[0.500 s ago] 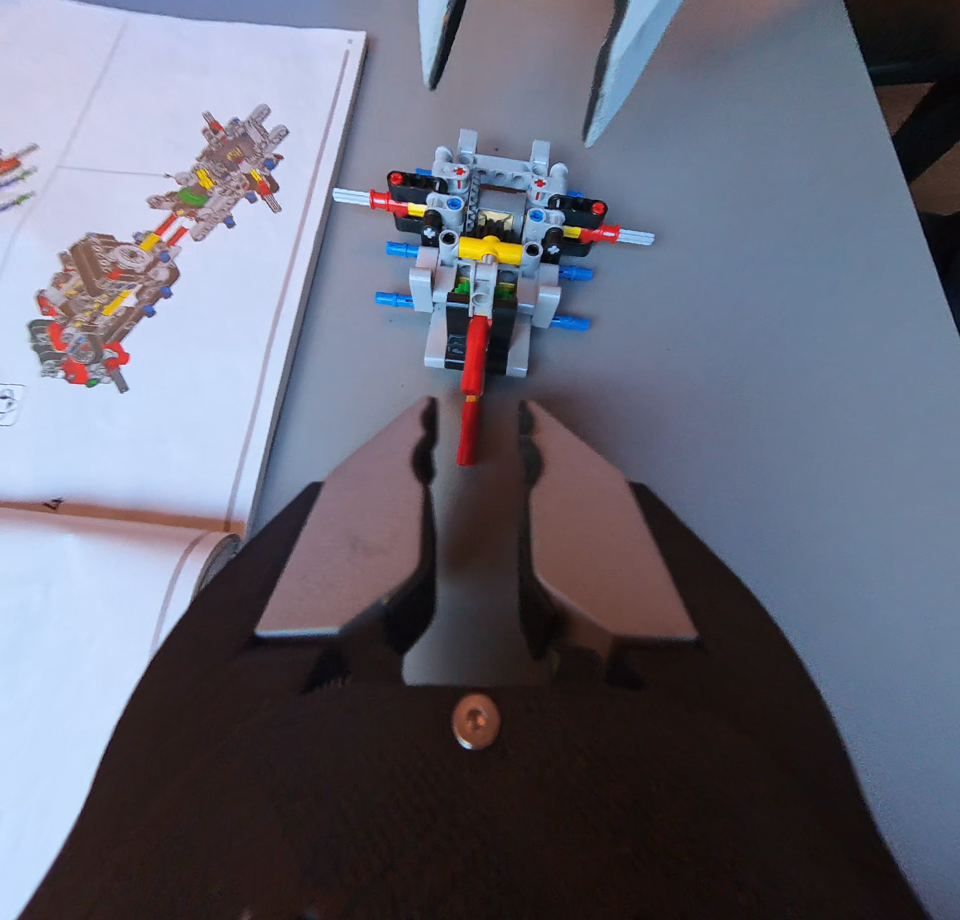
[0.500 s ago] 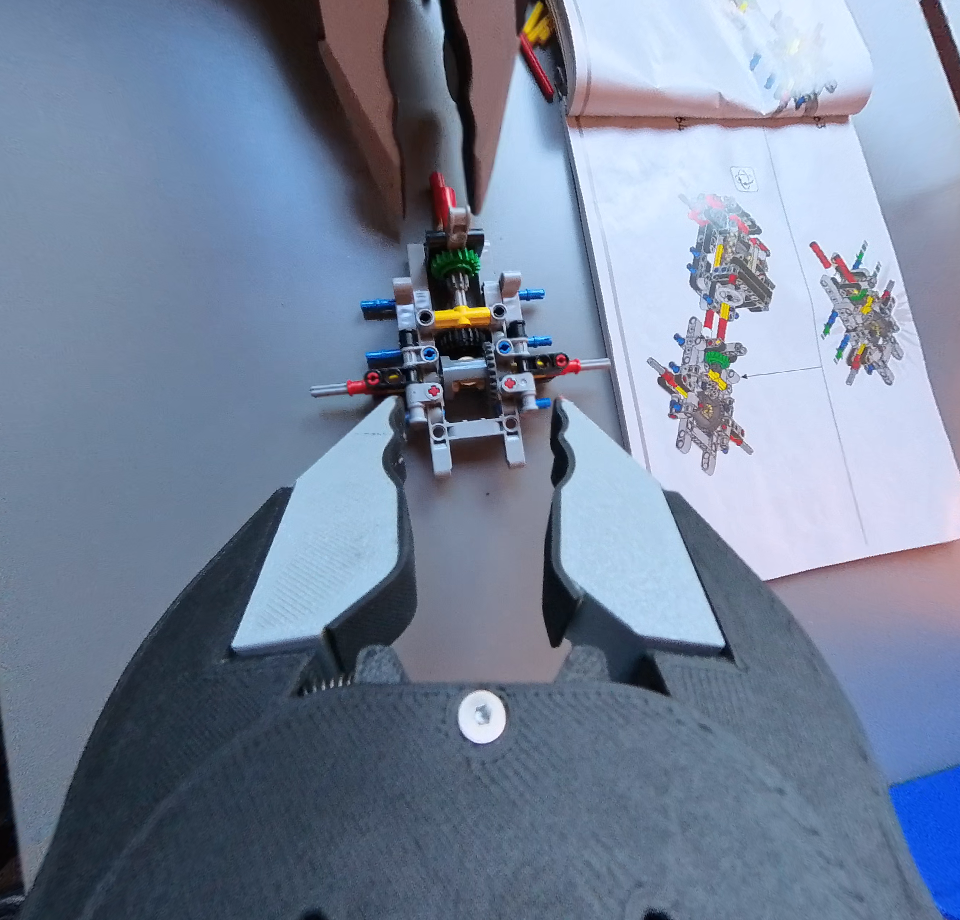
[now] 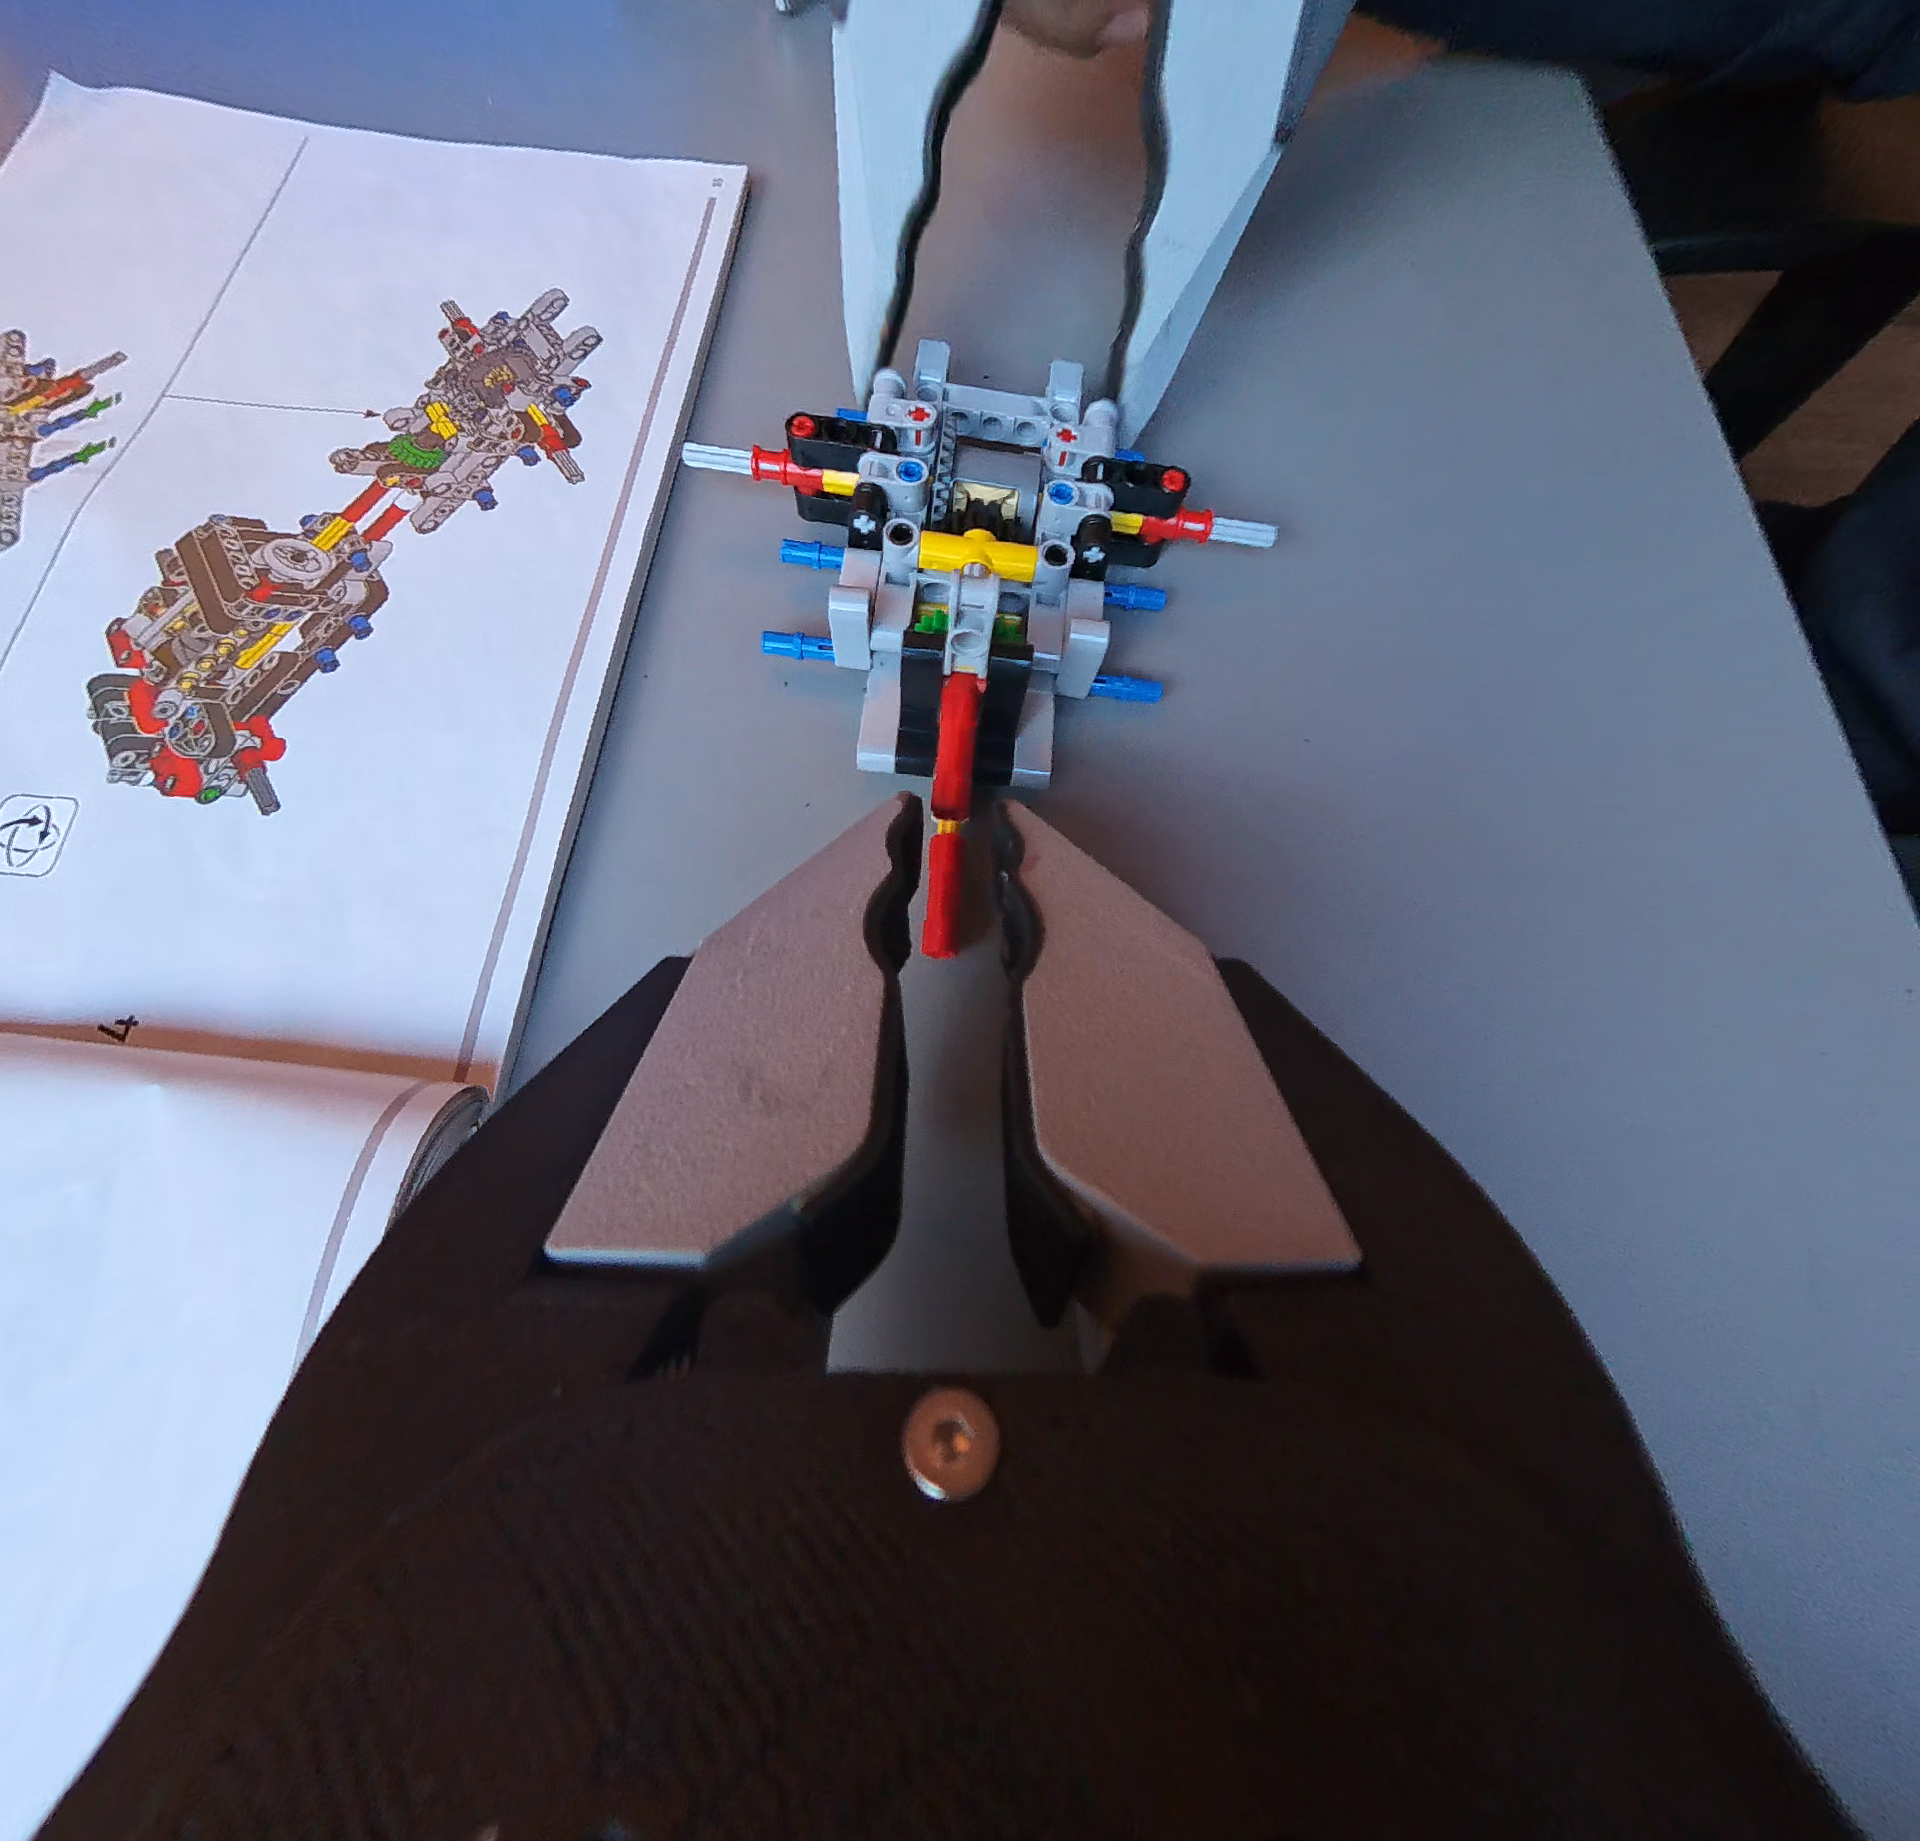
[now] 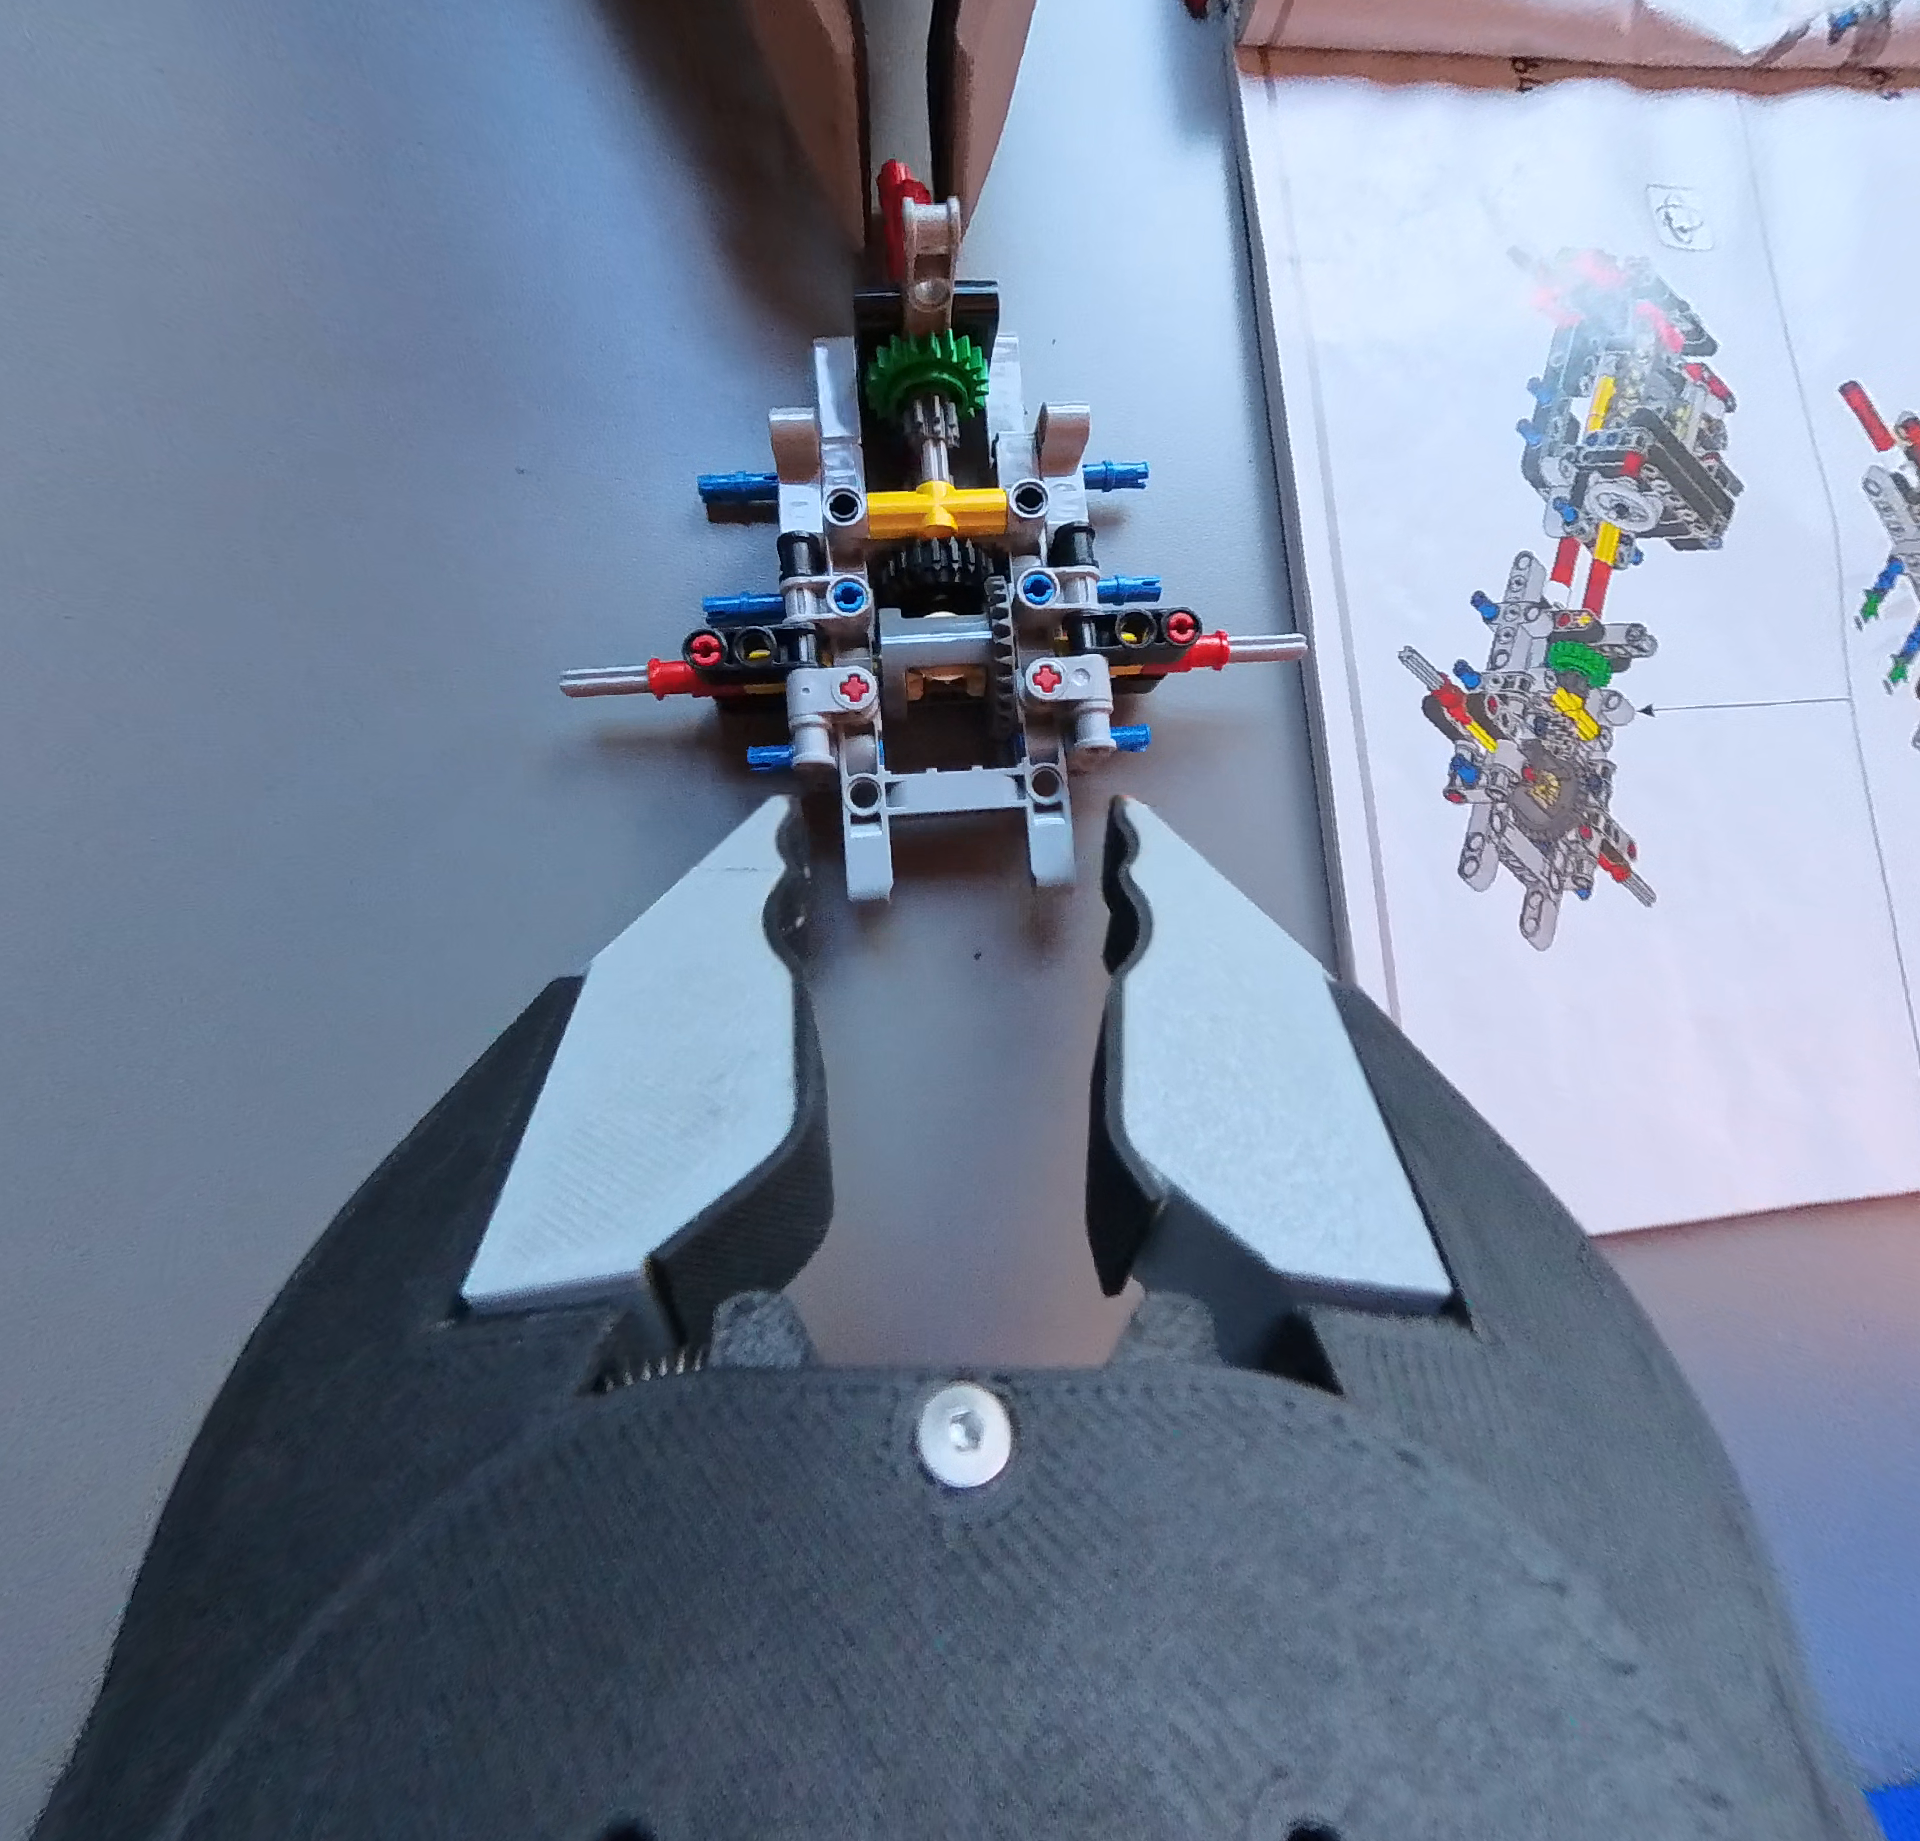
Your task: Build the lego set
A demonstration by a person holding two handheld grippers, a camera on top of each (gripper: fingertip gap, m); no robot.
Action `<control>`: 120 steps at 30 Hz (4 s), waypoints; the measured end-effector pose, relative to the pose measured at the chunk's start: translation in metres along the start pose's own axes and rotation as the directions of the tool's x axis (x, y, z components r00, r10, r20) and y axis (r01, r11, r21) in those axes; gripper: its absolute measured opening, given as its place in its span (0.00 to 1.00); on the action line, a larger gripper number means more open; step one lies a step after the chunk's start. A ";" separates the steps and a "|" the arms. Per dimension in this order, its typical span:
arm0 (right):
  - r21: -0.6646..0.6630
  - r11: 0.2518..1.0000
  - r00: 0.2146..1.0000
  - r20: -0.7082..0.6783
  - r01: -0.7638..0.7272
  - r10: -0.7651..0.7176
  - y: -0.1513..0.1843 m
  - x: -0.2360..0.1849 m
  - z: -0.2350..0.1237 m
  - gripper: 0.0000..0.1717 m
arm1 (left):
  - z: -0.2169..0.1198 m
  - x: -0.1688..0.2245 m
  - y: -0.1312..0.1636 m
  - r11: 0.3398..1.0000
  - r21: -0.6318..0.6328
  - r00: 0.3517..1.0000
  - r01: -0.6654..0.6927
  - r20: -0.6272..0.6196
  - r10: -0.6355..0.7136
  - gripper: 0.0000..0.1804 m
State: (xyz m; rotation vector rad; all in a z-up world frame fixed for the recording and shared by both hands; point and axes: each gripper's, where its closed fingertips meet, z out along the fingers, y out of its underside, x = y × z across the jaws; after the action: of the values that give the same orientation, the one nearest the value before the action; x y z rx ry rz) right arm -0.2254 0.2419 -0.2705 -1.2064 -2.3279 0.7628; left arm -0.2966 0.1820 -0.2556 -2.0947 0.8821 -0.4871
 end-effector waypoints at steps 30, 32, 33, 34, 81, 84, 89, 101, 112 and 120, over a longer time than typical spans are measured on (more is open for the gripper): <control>-0.034 0.997 0.996 0.062 0.063 -0.061 -0.002 -0.006 0.004 0.23 | 0.010 0.003 -0.016 1.000 -0.009 1.000 0.012 0.011 -0.012 0.01; -0.033 0.998 0.996 0.059 0.061 -0.059 -0.002 -0.005 0.004 0.23 | 0.010 0.002 -0.016 1.000 -0.013 1.000 0.001 0.017 -0.001 0.01; -0.030 0.998 0.997 0.061 0.056 -0.054 -0.002 -0.005 0.004 0.24 | 0.010 0.002 -0.015 1.000 -0.018 1.000 0.000 0.015 0.001 0.01; -0.025 0.999 0.997 0.069 0.041 -0.039 -0.002 -0.005 0.004 0.24 | 0.011 0.002 -0.011 0.999 -0.033 1.000 0.003 0.007 -0.002 0.01; -0.013 0.994 0.993 -0.055 0.105 -0.106 -0.036 -0.007 0.019 0.33 | 0.008 0.006 -0.005 0.975 -0.215 0.998 0.054 0.034 -0.047 0.01; -0.016 0.992 0.990 -0.067 0.125 -0.125 -0.036 -0.007 0.019 0.32 | 0.008 0.007 -0.004 0.961 -0.245 0.991 0.132 0.007 -0.134 0.01; -0.012 0.992 0.989 -0.070 0.127 -0.128 -0.037 -0.007 0.019 0.33 | 0.007 0.008 -0.003 0.948 -0.254 0.978 0.194 -0.024 -0.206 0.01; 0.033 0.995 0.994 -0.068 0.093 -0.090 -0.037 -0.003 0.014 0.33 | 0.005 0.000 -0.008 0.956 -0.270 0.993 0.118 0.054 -0.107 0.01; 0.123 0.990 0.998 -0.022 0.067 -0.064 -0.045 -0.004 0.012 0.32 | 0.007 -0.002 -0.004 0.963 -0.261 0.996 0.073 0.061 -0.059 0.01; 0.106 0.992 0.998 -0.040 0.062 -0.058 -0.045 0.002 0.022 0.33 | 0.008 0.004 -0.008 0.975 -0.200 0.995 0.099 0.008 -0.099 0.05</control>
State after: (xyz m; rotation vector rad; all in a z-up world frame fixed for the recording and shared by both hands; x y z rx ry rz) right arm -0.2665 0.2161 -0.2584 -1.0902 -2.2519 0.8268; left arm -0.2854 0.1867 -0.2541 -2.3307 0.8604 -0.4687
